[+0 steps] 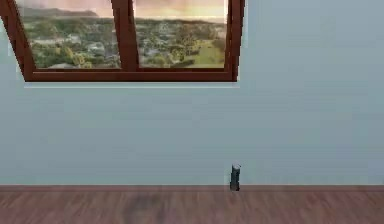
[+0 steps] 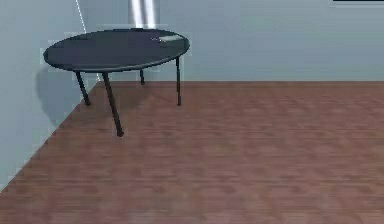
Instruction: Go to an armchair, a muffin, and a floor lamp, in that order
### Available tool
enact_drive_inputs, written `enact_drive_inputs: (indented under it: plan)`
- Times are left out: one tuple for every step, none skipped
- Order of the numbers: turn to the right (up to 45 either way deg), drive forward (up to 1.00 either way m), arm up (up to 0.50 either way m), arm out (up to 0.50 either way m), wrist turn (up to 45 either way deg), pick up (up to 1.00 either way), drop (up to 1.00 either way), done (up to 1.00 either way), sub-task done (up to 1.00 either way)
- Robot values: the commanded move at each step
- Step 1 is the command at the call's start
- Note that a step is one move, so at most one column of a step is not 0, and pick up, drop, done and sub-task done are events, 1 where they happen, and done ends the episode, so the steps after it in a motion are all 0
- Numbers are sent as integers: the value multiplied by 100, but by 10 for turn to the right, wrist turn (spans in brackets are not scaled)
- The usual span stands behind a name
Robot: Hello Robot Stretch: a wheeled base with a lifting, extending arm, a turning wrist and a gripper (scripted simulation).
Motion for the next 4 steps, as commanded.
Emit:
enact_drive_inputs:
  plan:
    - [-450, 0, 0, 0, 0, 0, 0, 0, 0]
    - [-450, 0, 0, 0, 0, 0, 0, 0, 0]
    - [-90, 0, 0, 0, 0, 0, 0, 0, 0]
    - [-30, 0, 0, 0, 0, 0, 0, 0, 0]
